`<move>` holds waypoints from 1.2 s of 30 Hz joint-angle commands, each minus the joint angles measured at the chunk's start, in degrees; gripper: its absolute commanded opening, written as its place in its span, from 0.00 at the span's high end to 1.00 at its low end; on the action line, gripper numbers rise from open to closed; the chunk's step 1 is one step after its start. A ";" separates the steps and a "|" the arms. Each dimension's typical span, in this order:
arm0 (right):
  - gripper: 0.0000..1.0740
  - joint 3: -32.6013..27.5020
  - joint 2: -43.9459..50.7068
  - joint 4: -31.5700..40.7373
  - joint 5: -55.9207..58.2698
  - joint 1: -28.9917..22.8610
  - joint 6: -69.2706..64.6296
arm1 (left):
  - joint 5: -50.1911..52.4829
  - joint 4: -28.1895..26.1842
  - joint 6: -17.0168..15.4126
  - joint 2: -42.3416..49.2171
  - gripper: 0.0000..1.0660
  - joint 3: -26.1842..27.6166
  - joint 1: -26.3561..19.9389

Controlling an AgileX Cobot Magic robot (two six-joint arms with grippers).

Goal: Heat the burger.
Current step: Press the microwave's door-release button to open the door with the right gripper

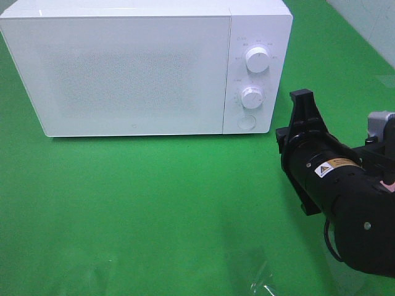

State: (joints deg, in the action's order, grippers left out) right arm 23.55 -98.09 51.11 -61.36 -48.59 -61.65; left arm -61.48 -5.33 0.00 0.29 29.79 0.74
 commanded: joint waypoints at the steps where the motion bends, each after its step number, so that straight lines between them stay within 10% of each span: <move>1: 1.00 0.34 -0.11 -0.74 1.89 0.00 -3.09 | 0.40 -0.34 0.00 1.32 0.06 -0.17 0.23; 36: 1.00 13.52 -15.41 -26.18 7.16 15.76 -23.61 | 0.40 -0.34 0.00 1.32 0.06 -0.17 0.23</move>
State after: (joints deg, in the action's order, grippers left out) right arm 36.50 -113.39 26.18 -55.00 -33.12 -84.57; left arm -61.48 -5.33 0.00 0.29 29.79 0.74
